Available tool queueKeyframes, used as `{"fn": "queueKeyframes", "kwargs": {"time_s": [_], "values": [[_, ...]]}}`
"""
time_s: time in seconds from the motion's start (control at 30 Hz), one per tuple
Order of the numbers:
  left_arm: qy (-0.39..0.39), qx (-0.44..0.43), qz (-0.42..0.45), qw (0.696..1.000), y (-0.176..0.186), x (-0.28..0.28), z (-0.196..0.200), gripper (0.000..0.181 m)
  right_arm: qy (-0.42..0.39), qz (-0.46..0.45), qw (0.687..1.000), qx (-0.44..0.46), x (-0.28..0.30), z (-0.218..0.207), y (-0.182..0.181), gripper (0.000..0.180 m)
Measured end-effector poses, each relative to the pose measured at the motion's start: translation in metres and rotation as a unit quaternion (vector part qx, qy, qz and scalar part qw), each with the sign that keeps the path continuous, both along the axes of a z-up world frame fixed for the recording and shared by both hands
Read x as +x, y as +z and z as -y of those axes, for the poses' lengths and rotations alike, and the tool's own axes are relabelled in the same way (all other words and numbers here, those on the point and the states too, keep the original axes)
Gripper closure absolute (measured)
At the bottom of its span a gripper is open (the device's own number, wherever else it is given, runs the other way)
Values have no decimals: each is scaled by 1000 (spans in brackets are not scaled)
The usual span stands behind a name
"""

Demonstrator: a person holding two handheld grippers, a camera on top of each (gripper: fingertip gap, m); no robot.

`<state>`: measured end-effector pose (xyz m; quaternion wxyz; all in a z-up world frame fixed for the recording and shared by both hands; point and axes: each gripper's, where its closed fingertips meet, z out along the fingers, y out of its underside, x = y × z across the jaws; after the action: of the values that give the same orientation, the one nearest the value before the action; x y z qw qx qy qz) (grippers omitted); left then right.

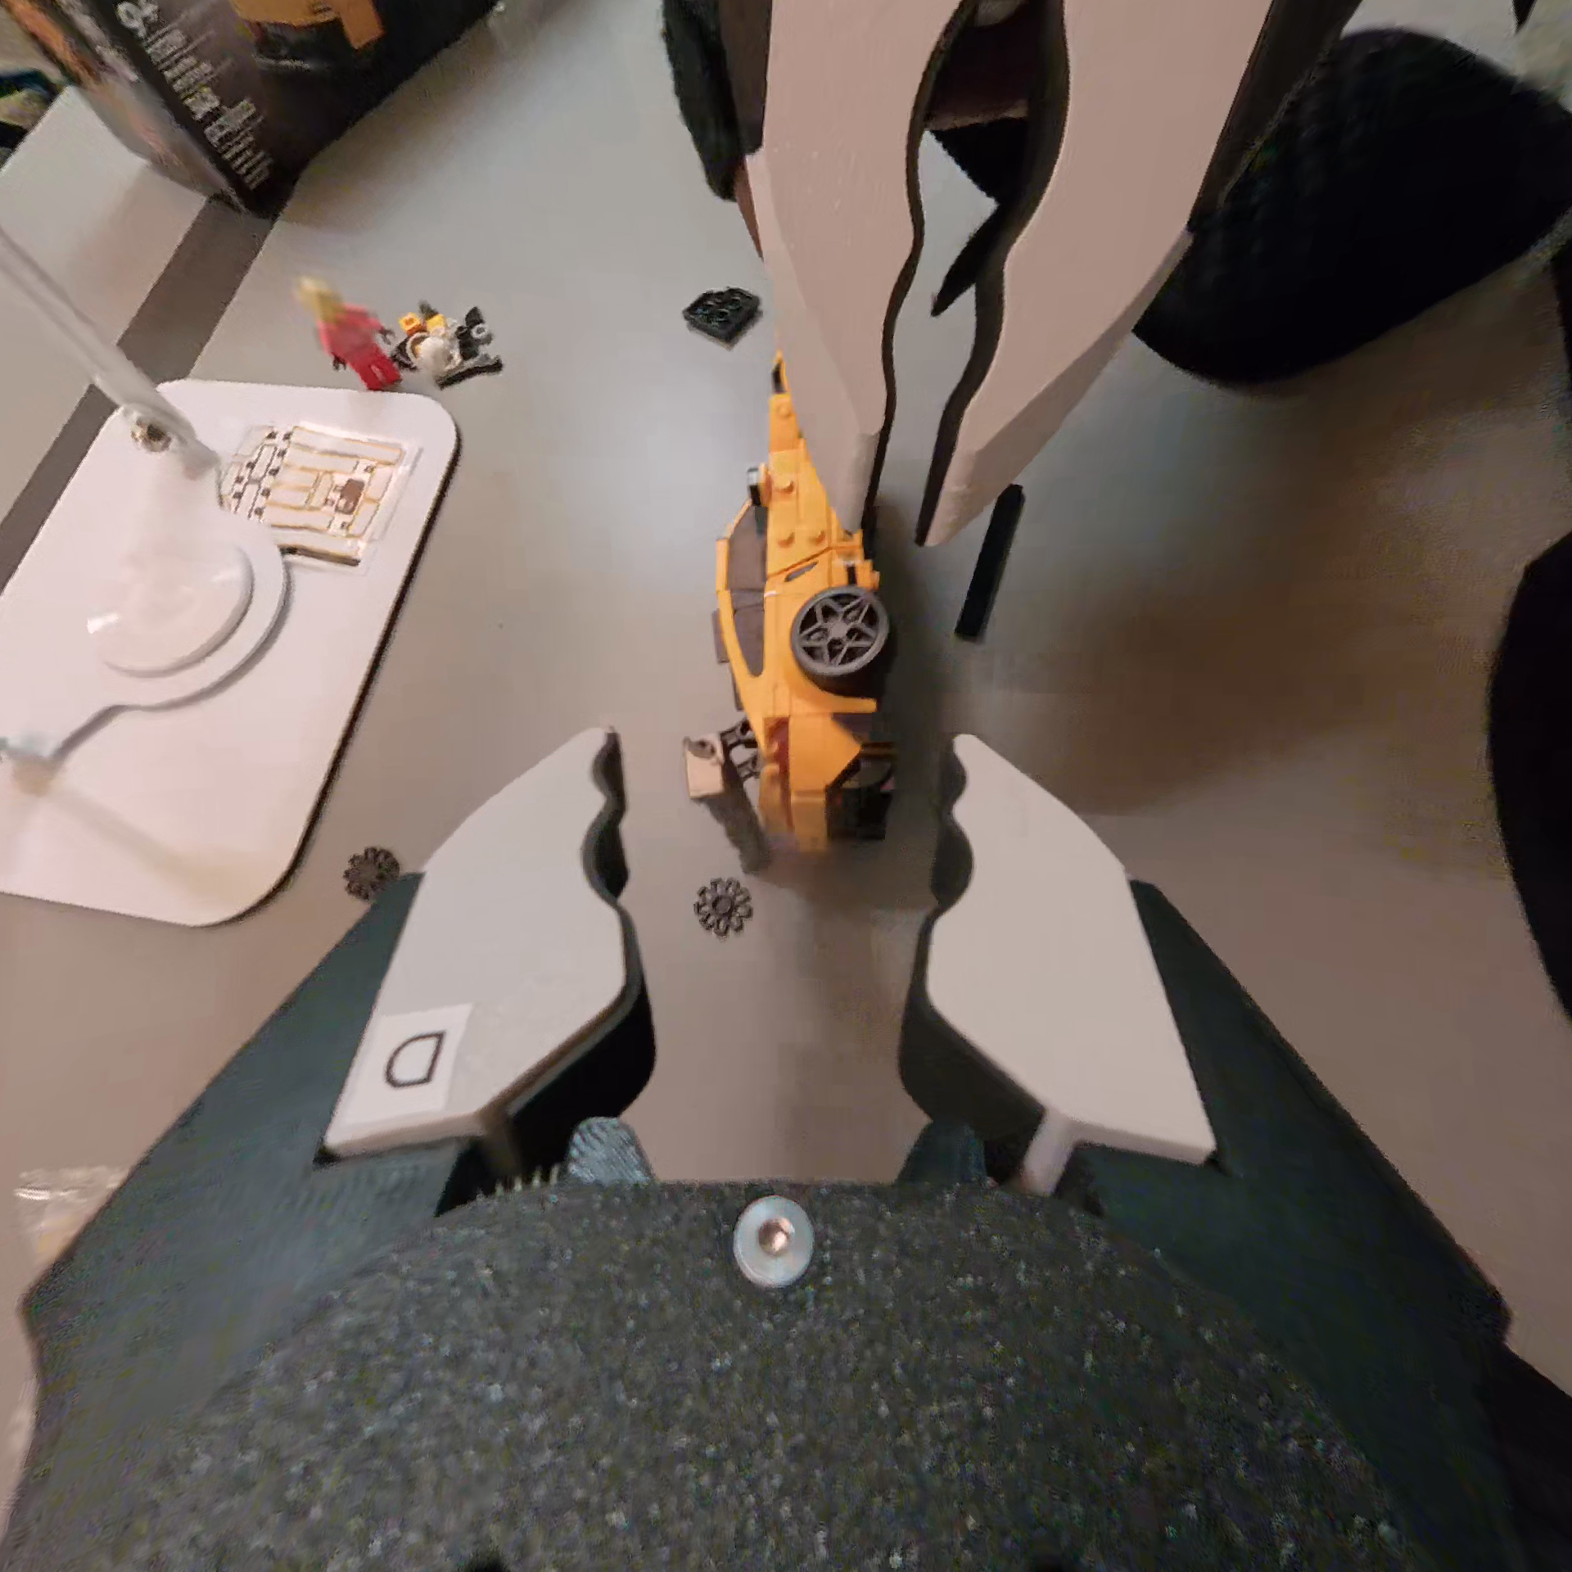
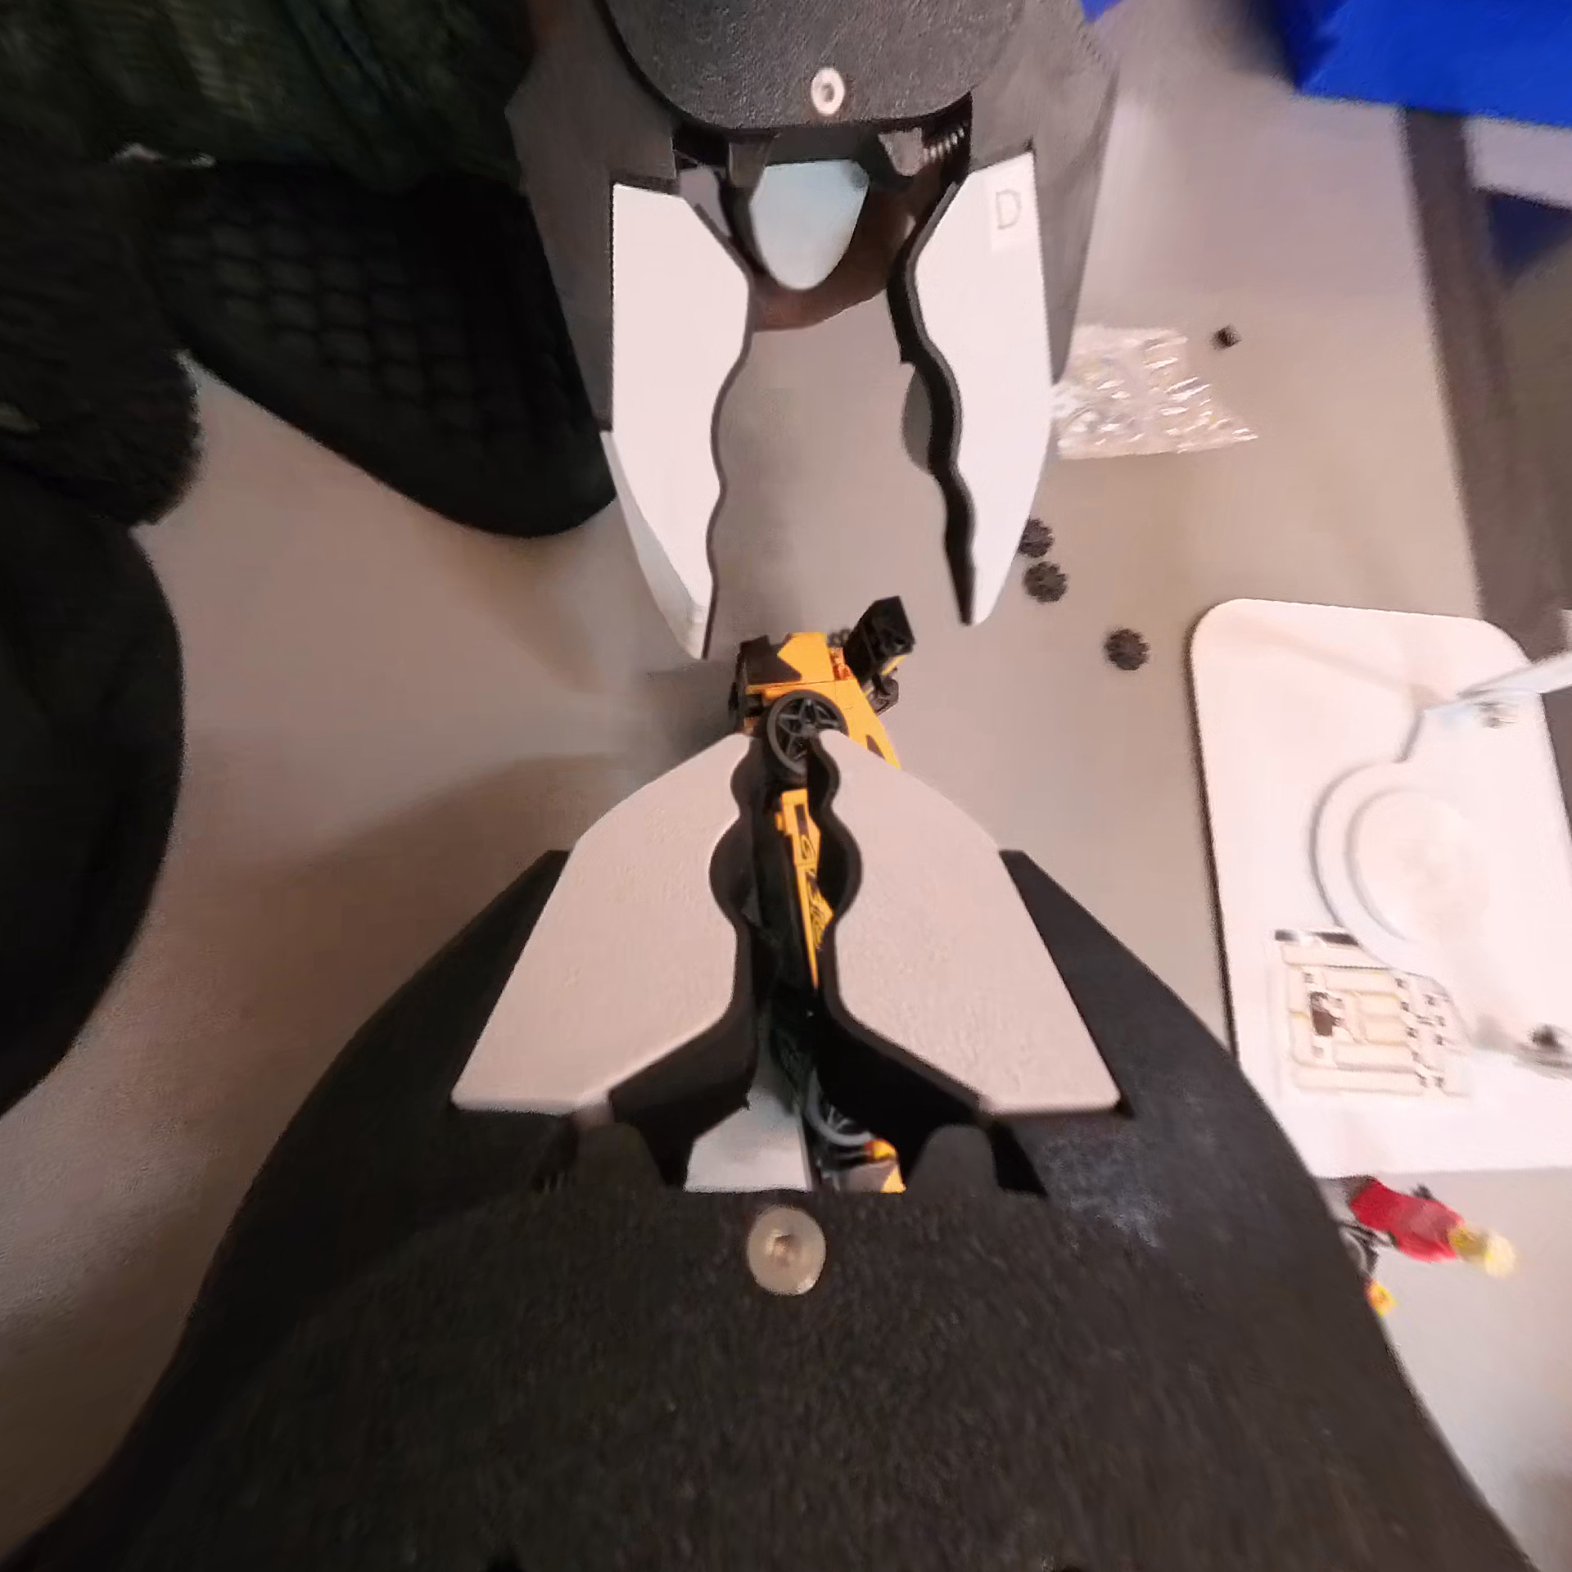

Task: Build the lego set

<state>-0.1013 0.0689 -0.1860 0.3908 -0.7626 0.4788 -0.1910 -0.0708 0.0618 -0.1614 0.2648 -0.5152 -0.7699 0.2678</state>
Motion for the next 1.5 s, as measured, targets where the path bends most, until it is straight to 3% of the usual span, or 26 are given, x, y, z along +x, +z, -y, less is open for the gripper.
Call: {"fn": "queueKeyframes", "kwargs": {"time_s": [0.1,0.2,0.4,0.57,0.9,1.17,1.37,1.5], "values": [[22,-29,58,998,-14,1,-2,101,33,57,998,-8,-3,2,-11,169],[28,-35,63,997,-28,5,-6,101,52,86,995,-12,-7,4,-15,169],[7,-20,56,998,-31,12,-6,124,54,131,990,-15,-6,0,-18,171],[6,-15,57,998,-31,12,-6,126,55,159,986,-8,-3,-2,-21,169],[4,-16,65,998,-31,13,-6,126,122,250,954,110,-3,-1,-28,169],[3,-14,71,997,-31,13,-6,126,107,241,960,89,-3,-1,-27,169],[8,-16,84,996,-29,11,-6,123,41,138,989,33,1,-4,6,165],[7,-16,92,996,-27,10,-6,120,-8,91,996,-1,34,3,14,164]]}}
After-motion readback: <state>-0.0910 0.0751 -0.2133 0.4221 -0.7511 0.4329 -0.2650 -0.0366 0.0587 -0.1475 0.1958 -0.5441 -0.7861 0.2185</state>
